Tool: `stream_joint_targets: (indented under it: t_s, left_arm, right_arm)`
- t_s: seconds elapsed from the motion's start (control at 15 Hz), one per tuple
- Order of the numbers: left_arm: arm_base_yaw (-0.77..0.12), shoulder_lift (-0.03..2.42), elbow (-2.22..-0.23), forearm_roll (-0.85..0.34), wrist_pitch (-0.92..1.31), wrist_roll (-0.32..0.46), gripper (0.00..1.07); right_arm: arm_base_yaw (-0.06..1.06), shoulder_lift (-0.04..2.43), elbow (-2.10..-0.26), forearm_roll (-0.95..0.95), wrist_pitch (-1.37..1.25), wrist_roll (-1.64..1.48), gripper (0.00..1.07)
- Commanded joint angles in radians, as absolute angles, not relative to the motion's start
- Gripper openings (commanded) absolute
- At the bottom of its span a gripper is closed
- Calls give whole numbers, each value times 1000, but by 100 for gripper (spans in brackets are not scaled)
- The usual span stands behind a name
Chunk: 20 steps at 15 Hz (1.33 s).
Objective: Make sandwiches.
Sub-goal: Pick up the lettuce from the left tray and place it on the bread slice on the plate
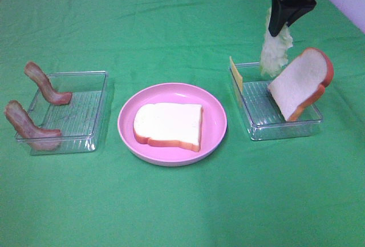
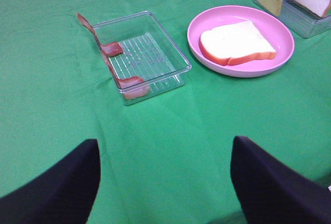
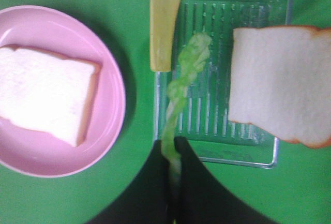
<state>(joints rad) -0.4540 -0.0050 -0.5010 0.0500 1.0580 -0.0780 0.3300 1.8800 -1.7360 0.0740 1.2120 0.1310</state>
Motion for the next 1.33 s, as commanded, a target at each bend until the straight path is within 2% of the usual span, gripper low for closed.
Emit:
stream_joint_targets:
  t_s: [0.07, 0.33, 0.67, 1.0, 1.13, 1.33]
  left_arm:
    - [-457, -16, -499, 53, 1047, -77, 68]
    - [-457, -16, -499, 53, 1047, -77, 68]
    - [-457, -16, -499, 53, 1047, -77, 68]
    - [-457, -16, -499, 53, 1047, -77, 68]
    - [-457, -16, -499, 53, 1047, -77, 68]
    - [-457, -16, -499, 53, 1047, -77, 68]
  right_arm:
    - [331, 1840, -1741, 293, 1282, -33, 0]
    - [332, 1843, -1741, 646, 1282, -197, 0]
    - [352, 1961, -1740, 866, 1221, -247, 0]
    - [477, 2140, -1740, 963, 1169, -262, 0]
    - [484, 2189, -1740, 1017, 1142, -262, 0]
    - [482, 2234, -1740, 990, 1049, -261, 0]
